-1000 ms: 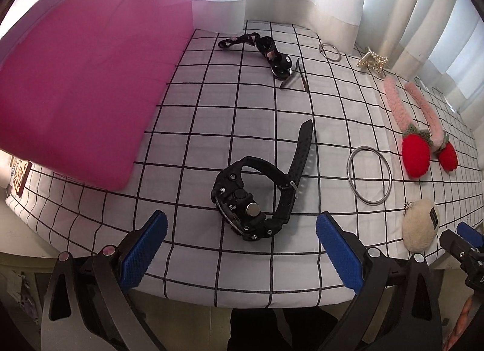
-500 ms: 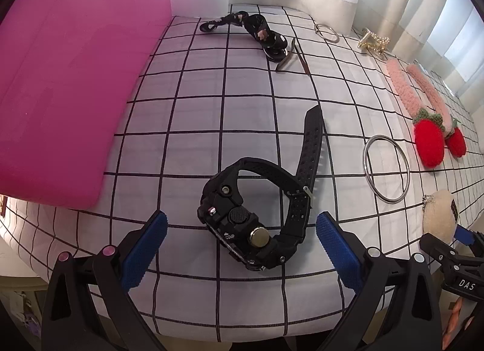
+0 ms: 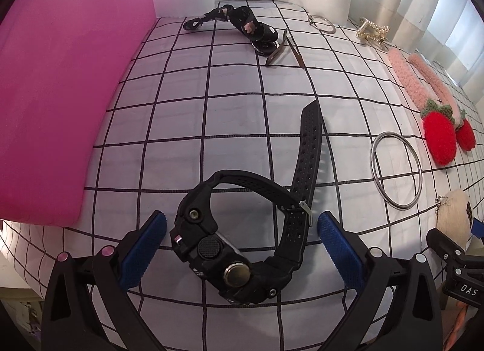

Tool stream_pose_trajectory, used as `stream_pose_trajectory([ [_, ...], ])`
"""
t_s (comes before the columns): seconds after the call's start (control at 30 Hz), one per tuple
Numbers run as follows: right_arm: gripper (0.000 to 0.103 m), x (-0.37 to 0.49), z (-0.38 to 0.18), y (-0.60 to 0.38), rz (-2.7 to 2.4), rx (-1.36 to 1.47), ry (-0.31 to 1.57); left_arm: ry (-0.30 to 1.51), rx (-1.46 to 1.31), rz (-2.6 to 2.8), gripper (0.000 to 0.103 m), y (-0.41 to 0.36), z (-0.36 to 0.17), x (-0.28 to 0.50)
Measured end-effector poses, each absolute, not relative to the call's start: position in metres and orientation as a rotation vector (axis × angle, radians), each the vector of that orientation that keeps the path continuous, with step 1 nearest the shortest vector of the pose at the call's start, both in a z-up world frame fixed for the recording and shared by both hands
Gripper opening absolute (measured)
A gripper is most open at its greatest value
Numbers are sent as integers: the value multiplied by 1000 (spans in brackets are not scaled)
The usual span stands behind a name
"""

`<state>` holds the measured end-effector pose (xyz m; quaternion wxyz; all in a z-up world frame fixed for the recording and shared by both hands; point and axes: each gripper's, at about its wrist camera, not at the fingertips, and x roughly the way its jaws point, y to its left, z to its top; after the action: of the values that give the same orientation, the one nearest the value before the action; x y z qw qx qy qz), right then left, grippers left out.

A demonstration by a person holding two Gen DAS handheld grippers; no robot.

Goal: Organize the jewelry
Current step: 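Lower the left tool to the black watch while the right tool approaches the beige fluffy ball, then close the left tool on the black watch while the right tool grasps the beige fluffy ball, then carry both items over the pink tub and open both tools to drop them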

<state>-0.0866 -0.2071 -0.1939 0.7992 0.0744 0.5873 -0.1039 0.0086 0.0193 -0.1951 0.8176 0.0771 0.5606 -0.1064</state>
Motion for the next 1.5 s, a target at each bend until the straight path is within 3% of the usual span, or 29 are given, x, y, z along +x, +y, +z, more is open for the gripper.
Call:
stream_pose_trajectory([
  [0.17, 94, -80, -195, -202, -209, 155, 1277, 1199, 161, -228, 96, 17, -198, 13],
  [0.3, 91, -77, -194, -200, -177, 157, 1278, 1182, 171, -250, 74, 16, -192, 6],
  [0.4, 67, -80, -187, -201, -163, 160, 1249, 1184, 165, -250, 71, 15, -191, 6],
  [0.53, 60, -80, -183, -206, -118, 198, 1236, 1191, 138, -254, 70, 18, -191, 7],
  [1.23, 60, -65, -97, -217, -3, 197, 1034, 1022, -52, -290, 69, 28, -103, -1],
  [1.5, 60, -43, -41, -202, 95, 153, 917, 894, -125, -270, 69, 42, -33, -1],
])
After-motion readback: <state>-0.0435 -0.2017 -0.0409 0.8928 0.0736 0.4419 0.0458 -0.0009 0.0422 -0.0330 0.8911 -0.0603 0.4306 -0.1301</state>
